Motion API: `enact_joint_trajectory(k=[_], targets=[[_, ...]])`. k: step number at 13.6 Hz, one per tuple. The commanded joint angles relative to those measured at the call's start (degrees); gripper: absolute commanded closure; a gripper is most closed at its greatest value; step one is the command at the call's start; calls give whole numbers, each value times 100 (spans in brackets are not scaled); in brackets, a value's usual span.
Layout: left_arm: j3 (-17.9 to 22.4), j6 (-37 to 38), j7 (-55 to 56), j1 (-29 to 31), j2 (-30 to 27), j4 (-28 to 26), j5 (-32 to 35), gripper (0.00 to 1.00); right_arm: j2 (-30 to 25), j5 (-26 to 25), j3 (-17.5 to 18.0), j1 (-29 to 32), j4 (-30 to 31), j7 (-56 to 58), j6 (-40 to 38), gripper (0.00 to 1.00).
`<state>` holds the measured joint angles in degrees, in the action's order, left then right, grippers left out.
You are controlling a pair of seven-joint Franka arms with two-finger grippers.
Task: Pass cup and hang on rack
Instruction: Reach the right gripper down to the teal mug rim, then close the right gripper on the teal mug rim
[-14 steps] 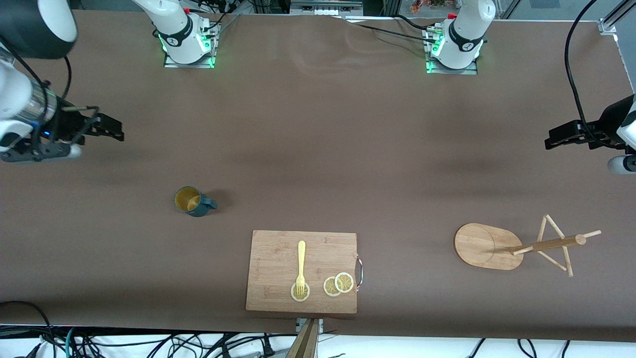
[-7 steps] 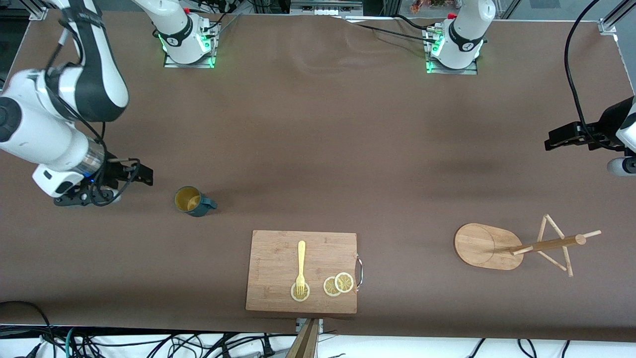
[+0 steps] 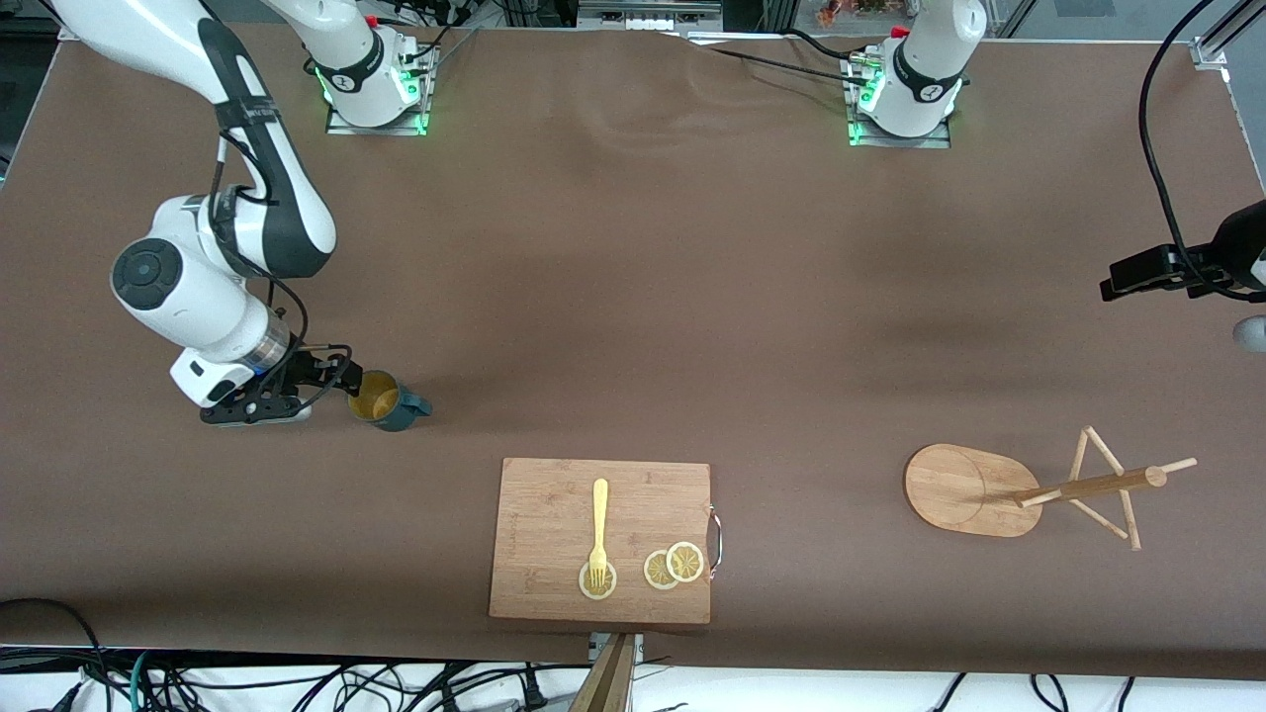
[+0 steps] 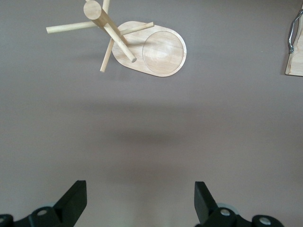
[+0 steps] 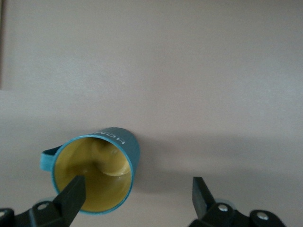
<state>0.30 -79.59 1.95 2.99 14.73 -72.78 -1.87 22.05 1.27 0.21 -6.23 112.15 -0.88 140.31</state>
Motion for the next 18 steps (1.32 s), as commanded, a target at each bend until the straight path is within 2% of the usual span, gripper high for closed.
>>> enact_joint_trajectory(k=[1,2,3,5,7,12,15,18], targets=[[-21,49,60,-9,83,194,134,0,80,-31,5,-18,228,-132,365,5],[-21,41,60,-9,83,194,134,0,193,-39,5,-79,220,-132,383,13],[-21,32,60,-17,83,194,134,0,299,-31,-3,-210,228,-132,461,28],[-21,32,51,-61,83,194,134,0,361,-40,-12,-212,220,-123,541,67],[-30,32,60,-70,83,194,134,0,361,-40,-21,-194,211,-123,533,98],[-30,32,60,-53,83,194,134,0,239,-31,-21,-211,71,-79,271,100],[-30,32,60,-79,83,194,143,0,159,-22,5,-264,-542,-166,-703,100],[-30,-47,69,-62,92,194,125,0,220,31,41,-789,-1395,-910,-1784,100]])
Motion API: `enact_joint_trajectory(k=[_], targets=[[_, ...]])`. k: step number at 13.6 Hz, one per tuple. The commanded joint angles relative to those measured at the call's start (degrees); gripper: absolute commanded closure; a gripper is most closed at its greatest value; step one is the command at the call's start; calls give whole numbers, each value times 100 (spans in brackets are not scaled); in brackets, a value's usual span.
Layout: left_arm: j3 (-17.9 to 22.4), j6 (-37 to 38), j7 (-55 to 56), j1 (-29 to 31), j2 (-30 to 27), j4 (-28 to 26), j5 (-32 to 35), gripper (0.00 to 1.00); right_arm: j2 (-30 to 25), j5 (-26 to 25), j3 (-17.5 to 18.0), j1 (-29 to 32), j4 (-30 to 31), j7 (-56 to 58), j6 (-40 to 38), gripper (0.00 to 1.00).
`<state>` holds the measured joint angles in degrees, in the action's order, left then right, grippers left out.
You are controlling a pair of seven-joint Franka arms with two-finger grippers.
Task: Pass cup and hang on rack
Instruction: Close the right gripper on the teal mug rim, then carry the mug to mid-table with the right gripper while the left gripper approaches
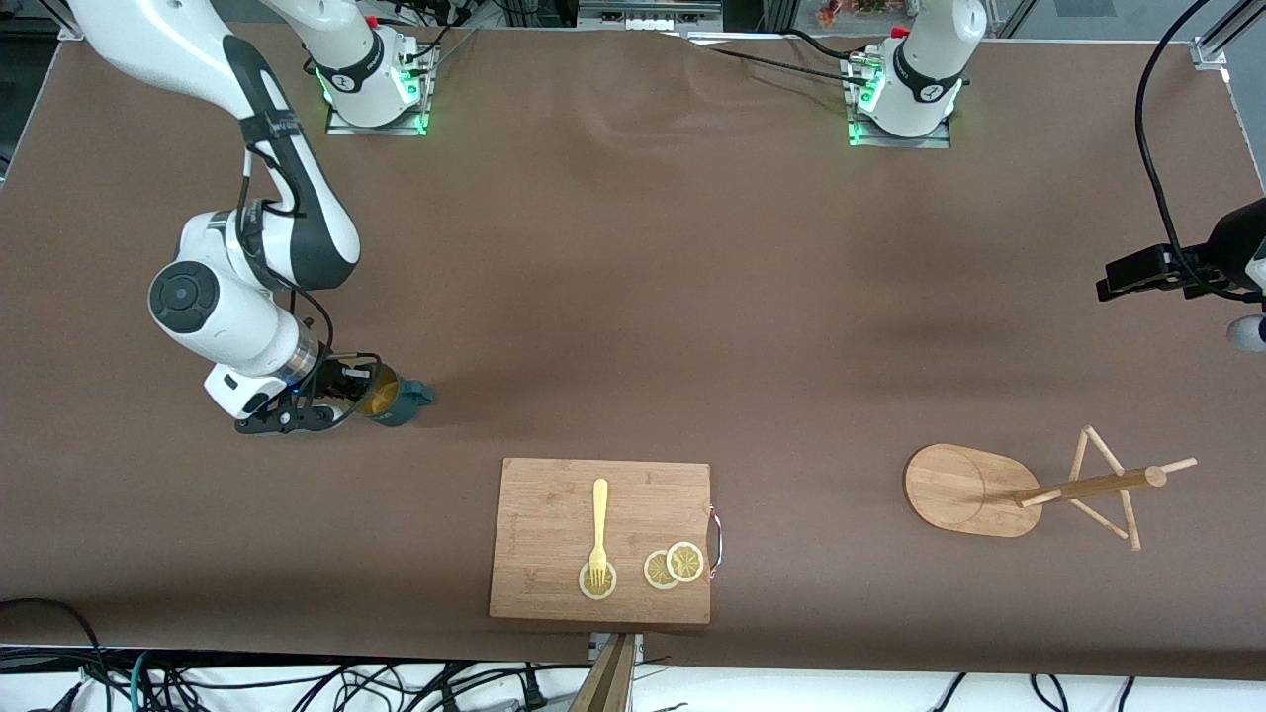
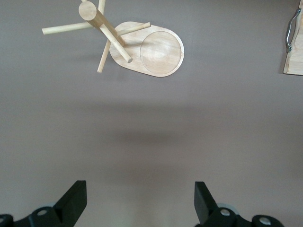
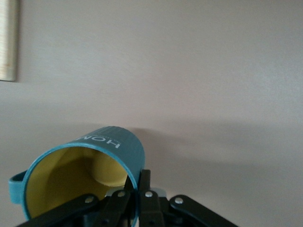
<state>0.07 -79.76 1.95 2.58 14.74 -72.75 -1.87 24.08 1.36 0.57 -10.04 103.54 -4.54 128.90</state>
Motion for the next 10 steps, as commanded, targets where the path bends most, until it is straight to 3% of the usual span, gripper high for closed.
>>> enact_joint_trajectory(k=[1,4,10], targets=[[-7,-49,60,-20,99,191,125,0,27,30,5,-637,-737,-983,-856,100],[-7,-40,25,-3,99,191,125,0,192,22,5,-1418,-1046,-2345,-973,100],[-68,-224,86,-169,142,199,108,0,1097,-144,-21,-3071,-1951,-4975,-885,100]])
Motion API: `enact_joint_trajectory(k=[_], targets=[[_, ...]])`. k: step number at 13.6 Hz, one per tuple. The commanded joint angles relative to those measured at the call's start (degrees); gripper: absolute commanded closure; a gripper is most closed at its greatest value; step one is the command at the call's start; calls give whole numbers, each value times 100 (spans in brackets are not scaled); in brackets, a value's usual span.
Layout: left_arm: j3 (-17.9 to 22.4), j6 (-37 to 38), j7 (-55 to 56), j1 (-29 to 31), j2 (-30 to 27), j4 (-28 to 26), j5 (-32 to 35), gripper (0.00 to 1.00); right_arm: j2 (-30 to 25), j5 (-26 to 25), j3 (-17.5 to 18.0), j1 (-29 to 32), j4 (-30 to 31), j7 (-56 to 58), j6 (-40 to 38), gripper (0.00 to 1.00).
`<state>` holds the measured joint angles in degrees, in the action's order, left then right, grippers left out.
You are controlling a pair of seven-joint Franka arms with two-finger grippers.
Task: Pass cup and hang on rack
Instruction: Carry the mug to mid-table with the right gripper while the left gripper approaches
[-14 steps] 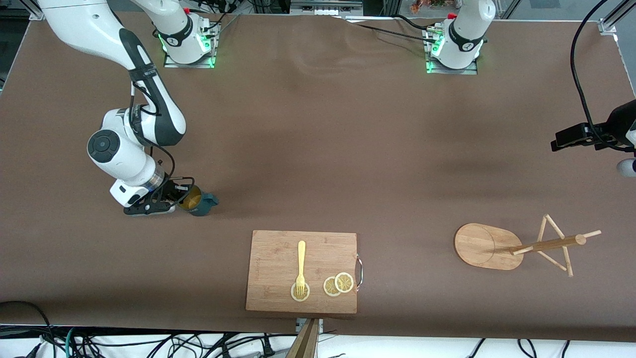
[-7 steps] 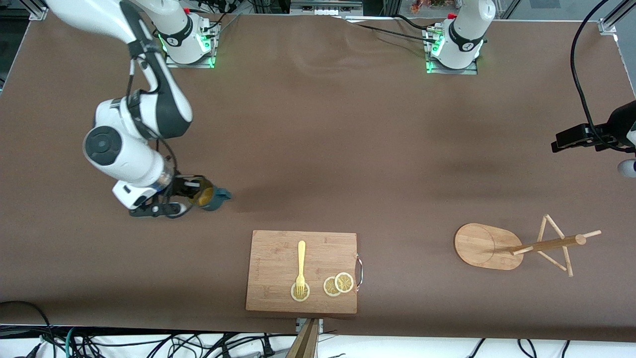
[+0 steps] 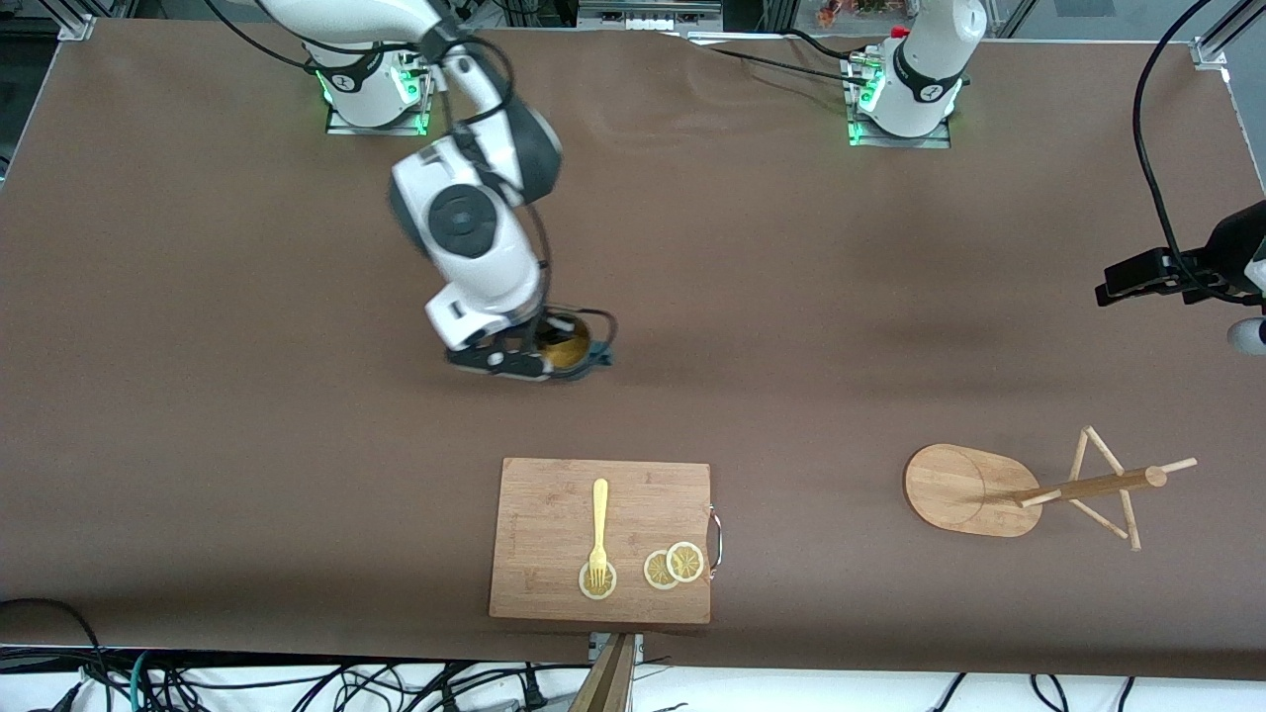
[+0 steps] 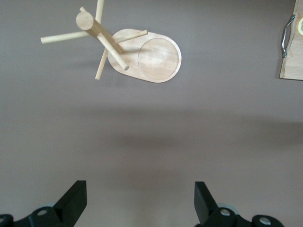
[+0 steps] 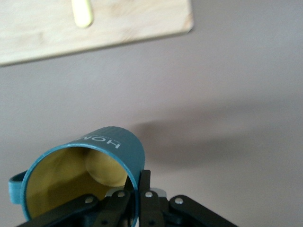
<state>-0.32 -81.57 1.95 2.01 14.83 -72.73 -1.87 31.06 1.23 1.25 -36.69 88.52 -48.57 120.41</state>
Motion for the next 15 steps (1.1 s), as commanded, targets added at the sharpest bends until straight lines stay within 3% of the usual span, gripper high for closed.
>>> enact_joint_trajectory(k=[1,4,8,9,10,15], targets=[[-29,-44,86,-113,143,198,99,0,670,-262,-90,-644,-633,-723,78,100],[-12,-35,69,-113,143,189,81,0,1523,-526,-169,-1260,-1231,-1565,499,100],[23,18,16,2,125,181,-155,0,1728,-774,-169,-1332,-1268,-1717,799,97],[24,18,25,10,125,181,-156,0,1710,-730,-169,-1305,-1268,-1717,799,25],[24,18,16,19,125,120,-147,0,1684,-730,-169,-1296,-1268,-1665,773,1],[-29,18,-386,-60,108,-83,-156,0,1166,-538,-125,-1016,-1364,-1227,-77,1]])
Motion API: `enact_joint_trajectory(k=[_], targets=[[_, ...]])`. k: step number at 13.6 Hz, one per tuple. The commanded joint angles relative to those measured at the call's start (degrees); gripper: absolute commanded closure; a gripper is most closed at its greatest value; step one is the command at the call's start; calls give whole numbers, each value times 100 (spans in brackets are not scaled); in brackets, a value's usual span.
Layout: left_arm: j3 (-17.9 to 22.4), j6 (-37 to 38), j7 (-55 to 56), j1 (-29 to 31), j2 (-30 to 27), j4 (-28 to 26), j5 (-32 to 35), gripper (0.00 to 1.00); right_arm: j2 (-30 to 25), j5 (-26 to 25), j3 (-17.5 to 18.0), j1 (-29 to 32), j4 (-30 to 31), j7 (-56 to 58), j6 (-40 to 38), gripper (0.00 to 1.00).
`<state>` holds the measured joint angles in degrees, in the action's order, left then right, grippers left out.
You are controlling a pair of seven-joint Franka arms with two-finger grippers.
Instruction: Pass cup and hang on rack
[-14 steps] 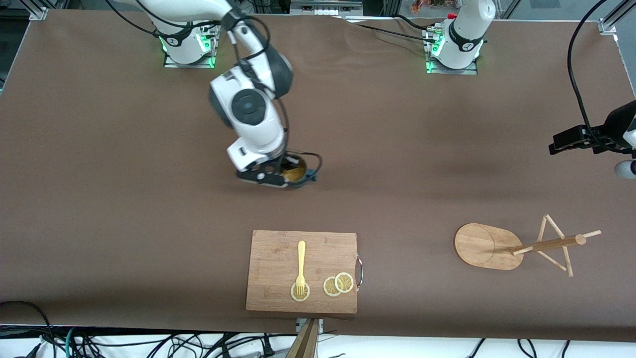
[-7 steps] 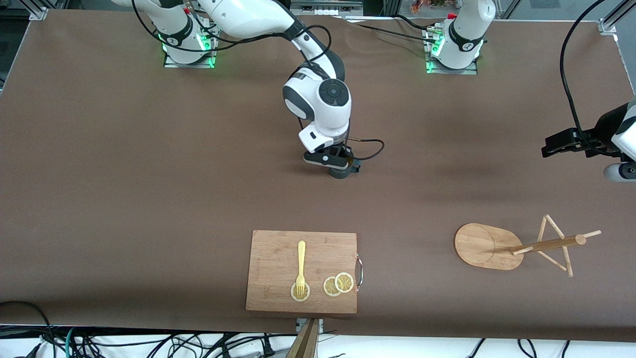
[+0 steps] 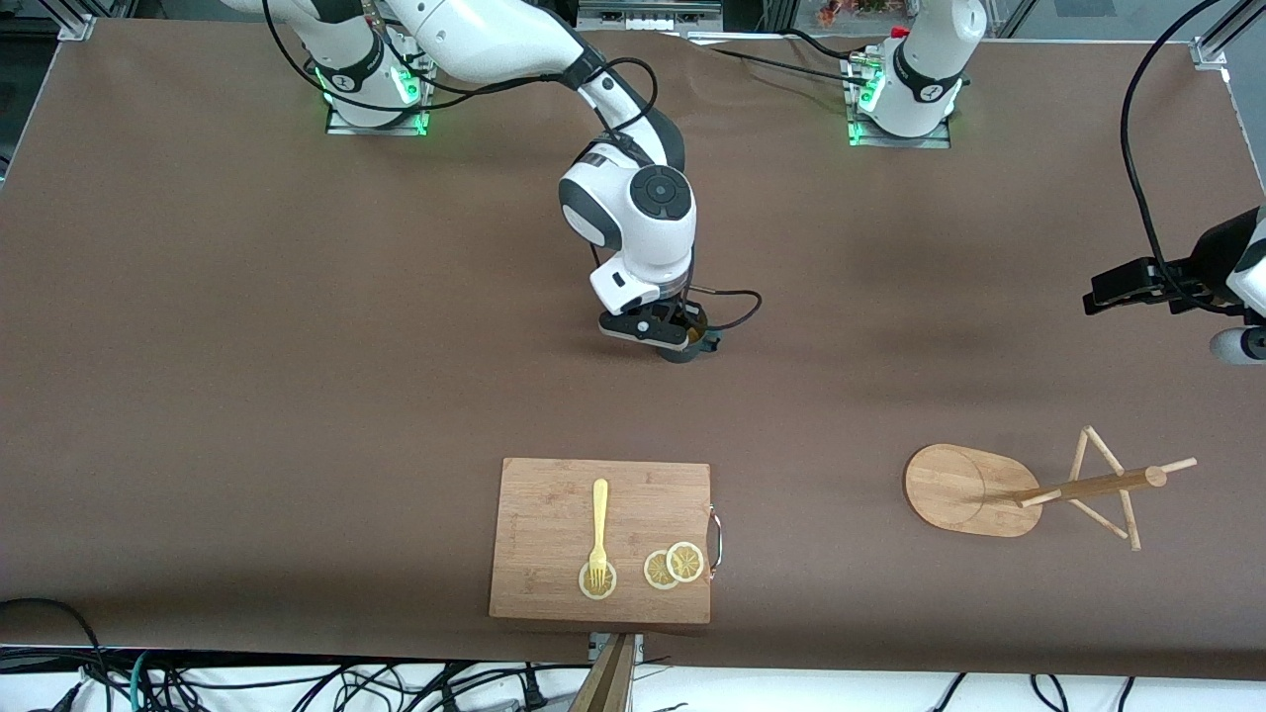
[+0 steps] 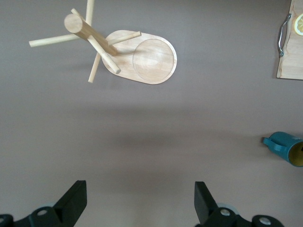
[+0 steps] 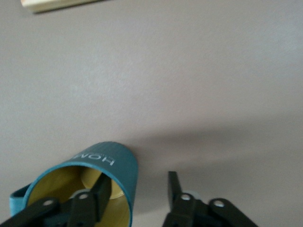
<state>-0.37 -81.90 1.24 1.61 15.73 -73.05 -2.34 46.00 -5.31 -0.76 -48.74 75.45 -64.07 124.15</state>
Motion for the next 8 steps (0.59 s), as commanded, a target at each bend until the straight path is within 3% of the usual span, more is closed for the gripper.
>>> enact_joint_trajectory(k=[1,5,8], targets=[[-68,51,-544,-73,44,-113,-144,0,-503,335,68,259,-83,604,-697,1],[-462,69,-835,-82,70,-367,-565,0,-1346,724,41,741,-66,1351,-1627,1],[-649,60,-1922,-100,70,-762,-792,0,-1839,1223,6,1478,-66,3148,-2708,1]])
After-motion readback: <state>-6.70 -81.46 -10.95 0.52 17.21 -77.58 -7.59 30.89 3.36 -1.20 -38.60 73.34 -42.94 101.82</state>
